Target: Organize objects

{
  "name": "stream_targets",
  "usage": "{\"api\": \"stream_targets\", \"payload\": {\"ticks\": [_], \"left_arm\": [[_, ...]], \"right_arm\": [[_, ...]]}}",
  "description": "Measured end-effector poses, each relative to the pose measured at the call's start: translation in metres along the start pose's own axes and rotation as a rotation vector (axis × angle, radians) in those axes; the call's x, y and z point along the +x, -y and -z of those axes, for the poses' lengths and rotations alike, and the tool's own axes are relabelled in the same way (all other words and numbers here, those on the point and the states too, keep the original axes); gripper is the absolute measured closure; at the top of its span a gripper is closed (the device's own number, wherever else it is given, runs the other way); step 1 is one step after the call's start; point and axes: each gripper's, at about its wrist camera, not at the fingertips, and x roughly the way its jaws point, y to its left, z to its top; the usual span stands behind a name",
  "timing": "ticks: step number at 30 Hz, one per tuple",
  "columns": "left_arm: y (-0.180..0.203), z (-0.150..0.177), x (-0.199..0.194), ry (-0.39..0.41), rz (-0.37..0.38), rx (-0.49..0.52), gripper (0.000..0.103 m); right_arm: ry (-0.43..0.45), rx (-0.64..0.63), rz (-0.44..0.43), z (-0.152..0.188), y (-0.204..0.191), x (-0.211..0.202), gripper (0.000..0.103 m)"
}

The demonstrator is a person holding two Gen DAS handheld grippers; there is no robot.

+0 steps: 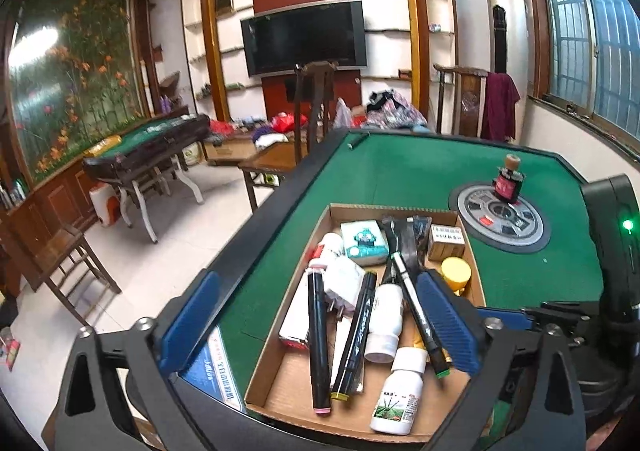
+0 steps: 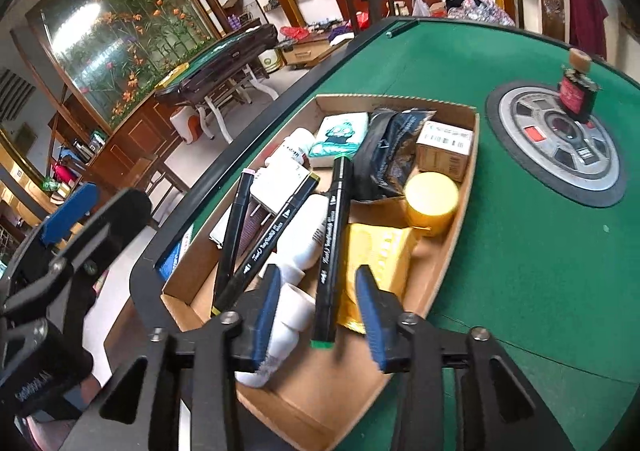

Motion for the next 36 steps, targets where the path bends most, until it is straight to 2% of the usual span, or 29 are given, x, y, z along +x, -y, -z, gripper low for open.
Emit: {"api": "stream_targets", "payload": {"ticks": [1, 4, 7, 11, 13, 18, 24, 36], "left_arm": [[0.002, -0.001, -0.005, 0.015, -0.008, -0.001, 0.000], [0.008, -0.003, -0.017, 0.057, -0.048, 0.005, 0.000], [0.019, -0.003, -0.031, 0.102, -0.101, 0.030, 0.000], [0.031, -0.002, -0.044, 0.123, -0.145, 0.035, 0.000], [0.035, 0.000, -0.048, 0.116, -0.135, 0.030, 0.000], [0.040, 0.005, -0.054, 0.083, -0.023, 0.008, 0.000], [0.044, 0.009, -0.063, 0.108, -0.102, 0.024, 0.000], [0.026, 0.017, -0.061, 0.060, -0.107, -0.059, 0.000]], "right_arm": [[0.011, -0.001, 0.004, 0.002, 0.001, -0.005, 0.047], [0.045, 0.003, 0.013, 0.008, 0.005, -0.017, 0.042], [0.074, 0.006, 0.025, 0.011, 0.010, -0.030, 0.040], [0.107, 0.008, 0.036, 0.017, 0.016, -0.044, 0.038], [0.123, 0.008, 0.041, 0.020, 0.018, -0.049, 0.037], [0.159, -0.002, 0.070, 0.030, 0.020, -0.060, 0.034], [0.182, -0.014, 0.091, 0.039, 0.019, -0.067, 0.032], [0.198, -0.075, 0.139, 0.050, 0.003, -0.067, 0.028]]}}
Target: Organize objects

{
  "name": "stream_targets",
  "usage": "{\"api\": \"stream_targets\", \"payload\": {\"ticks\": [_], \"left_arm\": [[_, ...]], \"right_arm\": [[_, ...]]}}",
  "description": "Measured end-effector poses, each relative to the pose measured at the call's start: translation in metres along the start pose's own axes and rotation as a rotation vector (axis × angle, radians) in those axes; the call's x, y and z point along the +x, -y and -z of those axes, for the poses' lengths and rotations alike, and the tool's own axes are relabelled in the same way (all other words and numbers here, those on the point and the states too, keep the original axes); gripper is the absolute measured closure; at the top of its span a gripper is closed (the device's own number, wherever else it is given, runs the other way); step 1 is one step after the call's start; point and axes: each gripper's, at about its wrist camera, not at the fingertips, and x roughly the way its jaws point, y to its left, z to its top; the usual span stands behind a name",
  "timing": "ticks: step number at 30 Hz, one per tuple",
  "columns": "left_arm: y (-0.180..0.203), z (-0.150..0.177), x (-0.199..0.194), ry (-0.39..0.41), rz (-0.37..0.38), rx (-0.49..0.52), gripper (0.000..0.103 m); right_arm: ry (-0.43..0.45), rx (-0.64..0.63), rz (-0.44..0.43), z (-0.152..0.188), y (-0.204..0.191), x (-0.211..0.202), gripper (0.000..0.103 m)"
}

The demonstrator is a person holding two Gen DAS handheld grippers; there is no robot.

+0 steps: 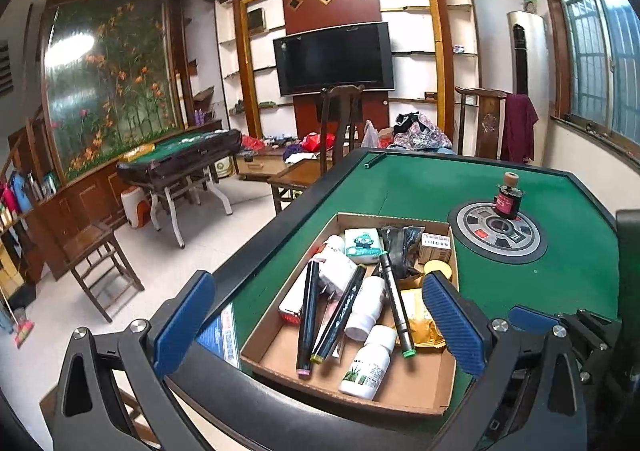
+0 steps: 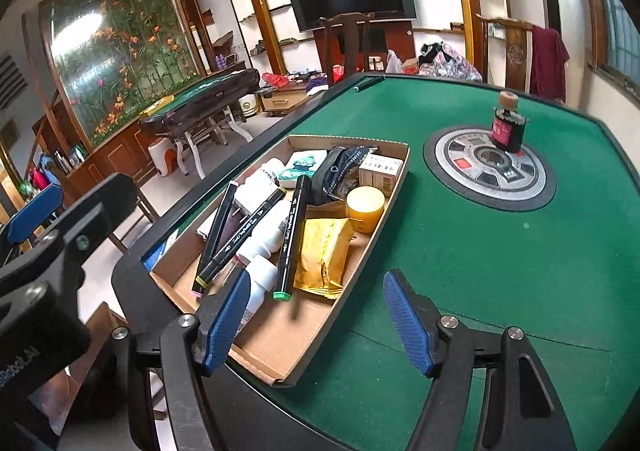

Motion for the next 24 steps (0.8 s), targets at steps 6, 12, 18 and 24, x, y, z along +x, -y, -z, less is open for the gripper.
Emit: {"api": "stream_targets", "payload": {"ticks": [6, 12, 18, 24], "left_arm": [[-0.007, 0.004, 0.000, -0.001, 0.019, -0.016, 0.000], [-0.014, 0.010, 0.001, -0.009, 0.058, -0.032, 0.000], [-0.021, 0.016, 0.016, -0.077, 0.066, -0.059, 0.000], [-0.031, 0.024, 0.030, -0.122, 0.061, -0.087, 0.000]], "right_arm": [[0.013, -0.074, 0.031, 0.006, -0.019, -0.001, 0.025], [0.017, -0.127, 0.063, 0.011, -0.030, 0.002, 0.022], [0.015, -0.146, 0.126, 0.013, -0.035, 0.008, 0.018], [0.003, -0.133, 0.140, 0.012, -0.034, 0.013, 0.017]]}}
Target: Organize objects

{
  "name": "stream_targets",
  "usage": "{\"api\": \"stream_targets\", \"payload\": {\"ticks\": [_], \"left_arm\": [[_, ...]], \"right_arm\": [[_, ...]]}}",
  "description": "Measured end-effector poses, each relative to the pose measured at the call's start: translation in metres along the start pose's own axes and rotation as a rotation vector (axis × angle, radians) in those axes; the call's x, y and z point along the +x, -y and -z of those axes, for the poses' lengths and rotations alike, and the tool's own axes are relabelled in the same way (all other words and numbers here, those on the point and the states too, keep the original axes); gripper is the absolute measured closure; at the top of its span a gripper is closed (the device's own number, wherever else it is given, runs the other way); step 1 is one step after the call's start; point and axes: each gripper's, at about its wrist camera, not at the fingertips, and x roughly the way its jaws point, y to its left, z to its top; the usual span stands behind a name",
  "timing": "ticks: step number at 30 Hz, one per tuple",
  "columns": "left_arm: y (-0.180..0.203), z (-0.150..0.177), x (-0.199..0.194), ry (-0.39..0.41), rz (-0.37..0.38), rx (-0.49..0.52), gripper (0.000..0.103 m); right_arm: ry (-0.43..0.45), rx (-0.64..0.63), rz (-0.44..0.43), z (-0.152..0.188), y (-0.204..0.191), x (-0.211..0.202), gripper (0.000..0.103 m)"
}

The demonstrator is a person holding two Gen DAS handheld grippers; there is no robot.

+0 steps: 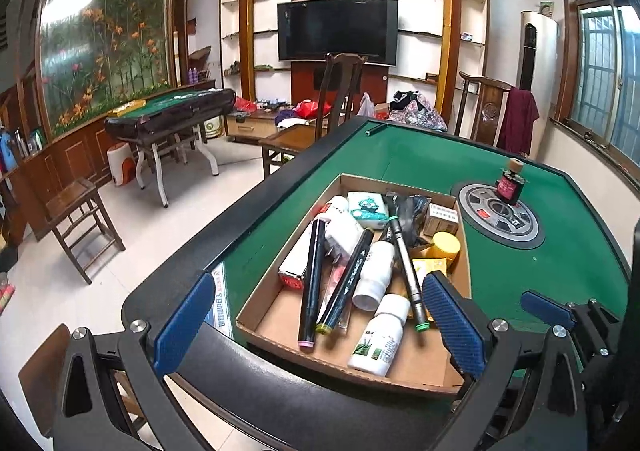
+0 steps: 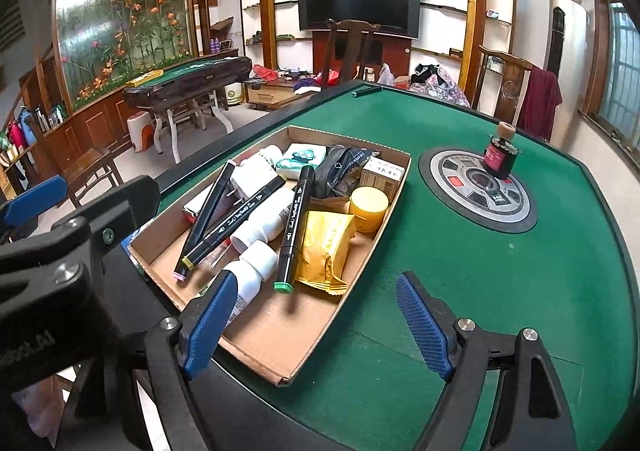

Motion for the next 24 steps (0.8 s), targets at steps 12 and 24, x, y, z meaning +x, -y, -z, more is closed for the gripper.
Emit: {"api": "stream_targets", "payload": {"ticks": [12, 24], "left_arm": [[-0.017, 0.008, 0.031, -0.101, -0.010, -0.044, 0.000], [-0.020, 0.010, 0.047, -0.134, -0.018, -0.050, 0.000]], "right_arm": [[0.025, -0.103, 0.064, 0.000, -0.022, 0.004, 0.013], [0.011, -0.107, 0.072, -0.007, -0.023, 0.015, 0.012]]}}
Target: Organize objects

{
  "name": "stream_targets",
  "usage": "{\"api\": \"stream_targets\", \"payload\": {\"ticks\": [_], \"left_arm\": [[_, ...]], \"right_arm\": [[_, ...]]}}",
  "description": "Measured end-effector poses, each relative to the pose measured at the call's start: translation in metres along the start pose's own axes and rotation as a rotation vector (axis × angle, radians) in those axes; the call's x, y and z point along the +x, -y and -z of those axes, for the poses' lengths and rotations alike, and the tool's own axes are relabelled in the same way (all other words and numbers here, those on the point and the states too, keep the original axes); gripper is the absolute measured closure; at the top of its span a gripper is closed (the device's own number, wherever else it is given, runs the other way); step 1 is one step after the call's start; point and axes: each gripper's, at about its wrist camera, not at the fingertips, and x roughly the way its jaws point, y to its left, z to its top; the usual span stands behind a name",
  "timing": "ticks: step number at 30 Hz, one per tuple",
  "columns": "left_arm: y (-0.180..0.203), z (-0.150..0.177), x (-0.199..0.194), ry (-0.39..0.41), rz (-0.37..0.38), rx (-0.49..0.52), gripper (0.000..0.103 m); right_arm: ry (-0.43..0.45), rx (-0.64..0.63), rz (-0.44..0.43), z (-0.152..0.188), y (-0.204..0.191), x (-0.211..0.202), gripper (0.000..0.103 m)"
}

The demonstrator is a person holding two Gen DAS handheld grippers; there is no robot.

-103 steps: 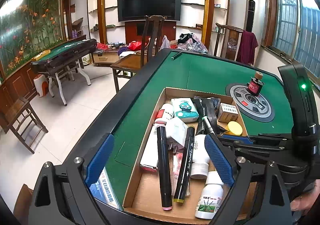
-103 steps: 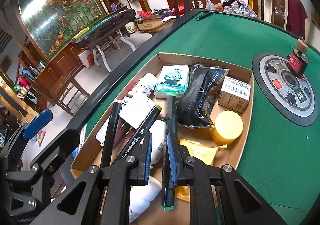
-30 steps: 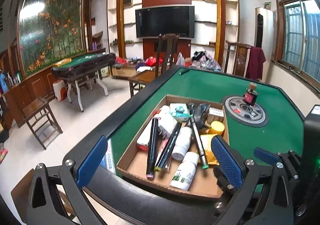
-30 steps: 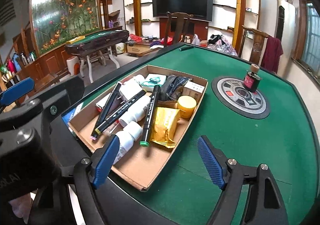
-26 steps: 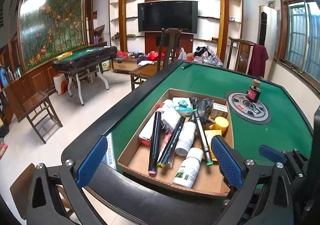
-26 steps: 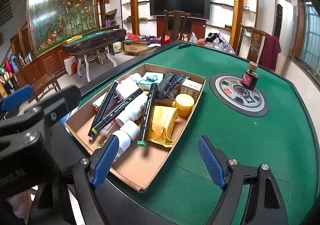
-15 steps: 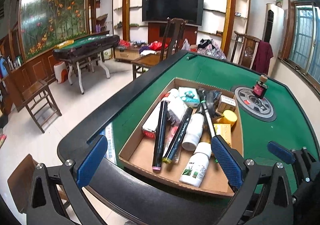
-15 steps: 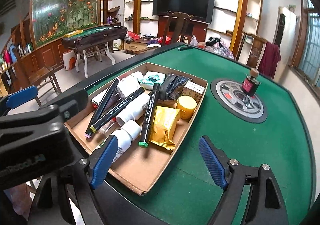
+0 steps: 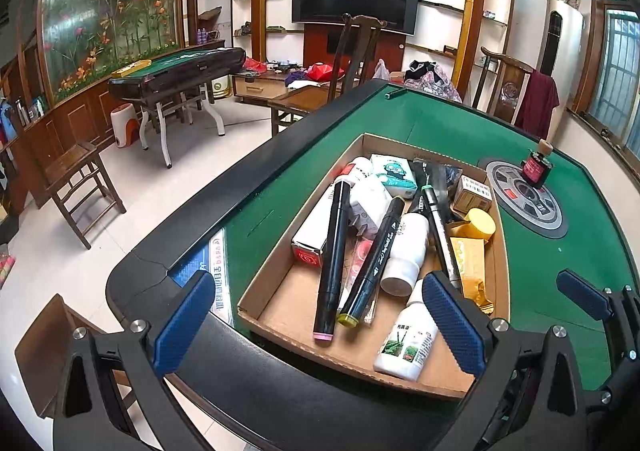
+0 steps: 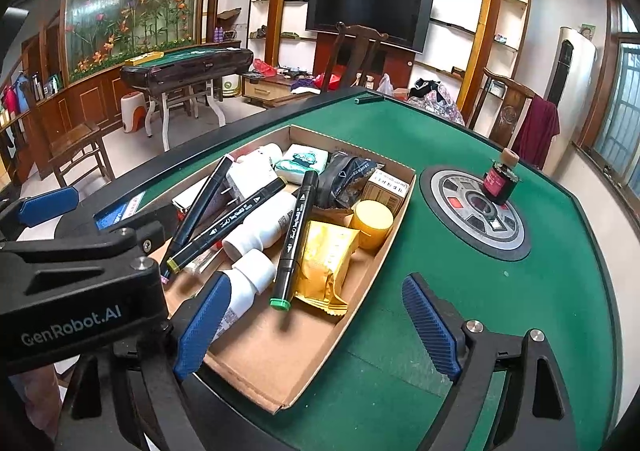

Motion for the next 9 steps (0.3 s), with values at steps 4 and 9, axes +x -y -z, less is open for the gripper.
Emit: {"api": "stream_targets", "payload": {"ticks": [4, 9], "left_arm": [[0.0020, -0.0006, -0.0020, 0.025, -0.026, 0.009, 0.000], [0.0025, -0.0023, -0.0040, 0.032, -0.021, 0.004, 0.000]], "right_arm": [[-0.006, 0.007, -0.007, 0.0004, 0.0014, 0.0027, 0.012], [-0.014, 0.020, -0.014, 0.0014, 0.0069, 0.0047, 0.012]]}}
